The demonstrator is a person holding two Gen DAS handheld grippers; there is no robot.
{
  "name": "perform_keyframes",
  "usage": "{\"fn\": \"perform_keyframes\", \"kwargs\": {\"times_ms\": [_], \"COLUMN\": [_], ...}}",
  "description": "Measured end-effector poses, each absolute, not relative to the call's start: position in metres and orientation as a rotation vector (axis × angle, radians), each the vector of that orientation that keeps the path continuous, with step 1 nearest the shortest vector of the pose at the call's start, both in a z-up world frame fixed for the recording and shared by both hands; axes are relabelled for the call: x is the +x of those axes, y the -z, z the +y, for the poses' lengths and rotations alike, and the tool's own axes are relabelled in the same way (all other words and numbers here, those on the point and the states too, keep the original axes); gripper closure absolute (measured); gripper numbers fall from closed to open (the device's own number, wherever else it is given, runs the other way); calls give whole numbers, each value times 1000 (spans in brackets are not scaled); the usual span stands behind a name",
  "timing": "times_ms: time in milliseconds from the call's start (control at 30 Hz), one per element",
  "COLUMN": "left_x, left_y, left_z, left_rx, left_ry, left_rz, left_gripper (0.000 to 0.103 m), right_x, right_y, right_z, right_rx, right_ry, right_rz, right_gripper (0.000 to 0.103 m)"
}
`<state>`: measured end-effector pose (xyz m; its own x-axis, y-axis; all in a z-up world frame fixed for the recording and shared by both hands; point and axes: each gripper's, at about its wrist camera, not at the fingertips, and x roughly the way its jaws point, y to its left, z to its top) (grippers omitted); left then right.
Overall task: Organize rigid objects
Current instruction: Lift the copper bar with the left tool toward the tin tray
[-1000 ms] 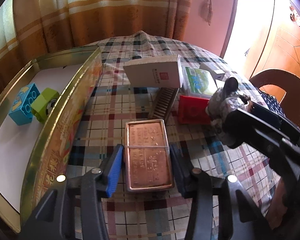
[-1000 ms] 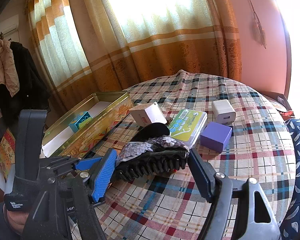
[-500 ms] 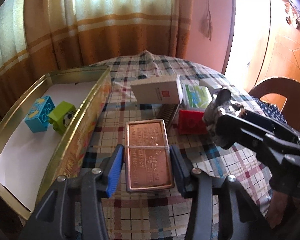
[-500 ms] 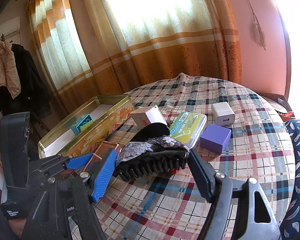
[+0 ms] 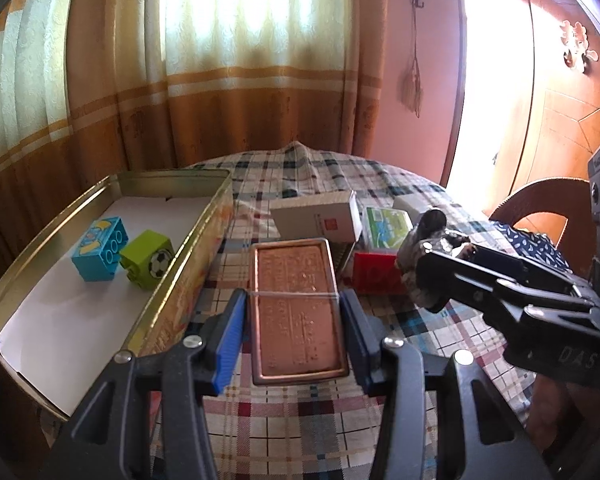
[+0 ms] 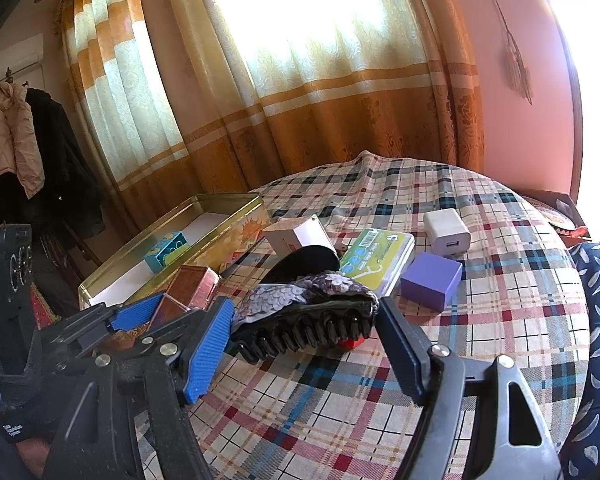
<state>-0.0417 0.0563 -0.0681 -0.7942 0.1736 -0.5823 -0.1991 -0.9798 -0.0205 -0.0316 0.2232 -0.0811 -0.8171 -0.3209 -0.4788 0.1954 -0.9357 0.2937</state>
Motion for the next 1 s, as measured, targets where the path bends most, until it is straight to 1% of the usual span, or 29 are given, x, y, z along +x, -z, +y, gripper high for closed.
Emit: {"fn": "perform_keyframes", "kwargs": {"times_ms": [1000], "left_x": [-25], "left_y": [60], "left_z": [40], "left_rx": [-750], "left_ry": [-2883], "left_rz": [-21], "left_gripper": [57], "right_x": [-21], "right_y": [77], "right_z": [222], "right_rx": [692], "right_ry": [2747], "right_rz": [-323], "right_gripper": [29]}}
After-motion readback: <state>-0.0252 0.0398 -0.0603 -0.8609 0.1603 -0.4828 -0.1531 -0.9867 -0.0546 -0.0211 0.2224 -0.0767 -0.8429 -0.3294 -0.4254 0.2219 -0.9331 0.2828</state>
